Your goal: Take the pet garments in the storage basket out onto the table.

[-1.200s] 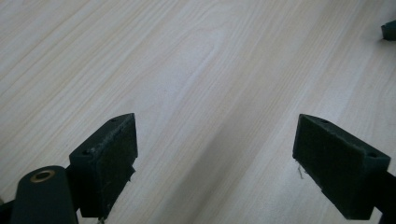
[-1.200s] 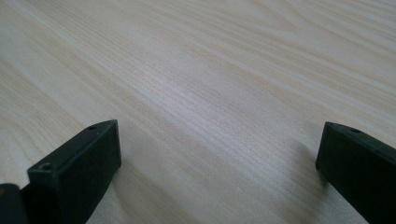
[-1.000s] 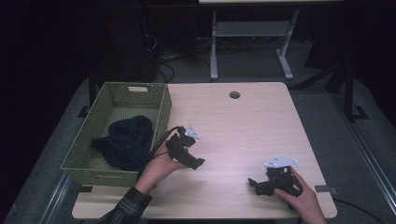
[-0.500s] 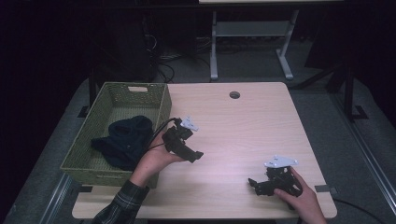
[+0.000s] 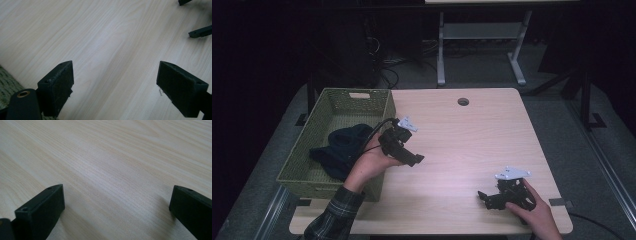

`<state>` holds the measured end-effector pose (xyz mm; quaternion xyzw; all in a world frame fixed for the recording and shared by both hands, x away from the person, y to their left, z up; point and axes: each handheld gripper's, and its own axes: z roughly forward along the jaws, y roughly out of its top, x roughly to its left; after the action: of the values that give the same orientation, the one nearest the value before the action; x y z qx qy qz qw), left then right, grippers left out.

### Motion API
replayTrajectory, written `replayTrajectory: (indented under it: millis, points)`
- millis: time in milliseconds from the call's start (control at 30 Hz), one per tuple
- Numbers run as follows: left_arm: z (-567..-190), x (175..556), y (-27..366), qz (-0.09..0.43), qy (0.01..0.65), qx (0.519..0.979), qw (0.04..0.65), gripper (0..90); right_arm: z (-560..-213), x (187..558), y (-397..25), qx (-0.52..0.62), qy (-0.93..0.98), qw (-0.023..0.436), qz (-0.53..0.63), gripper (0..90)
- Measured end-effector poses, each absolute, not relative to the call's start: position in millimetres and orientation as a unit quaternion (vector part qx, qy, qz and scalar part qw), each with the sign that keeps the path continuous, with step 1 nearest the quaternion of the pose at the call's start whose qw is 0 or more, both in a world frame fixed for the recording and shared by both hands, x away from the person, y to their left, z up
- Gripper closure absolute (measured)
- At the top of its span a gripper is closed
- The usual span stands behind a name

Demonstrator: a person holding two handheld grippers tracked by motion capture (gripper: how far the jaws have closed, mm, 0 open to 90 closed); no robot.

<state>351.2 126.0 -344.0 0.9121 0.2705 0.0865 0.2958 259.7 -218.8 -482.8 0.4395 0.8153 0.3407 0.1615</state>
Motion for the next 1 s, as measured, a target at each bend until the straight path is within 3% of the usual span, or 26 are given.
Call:
replayTrajectory:
  millis: [1000]
  points:
    - [-305,359,199,0.135,0.327,0.884,0.304,13.9,-483,260,-219,0.439,0.815,0.162,0.341,0.0]
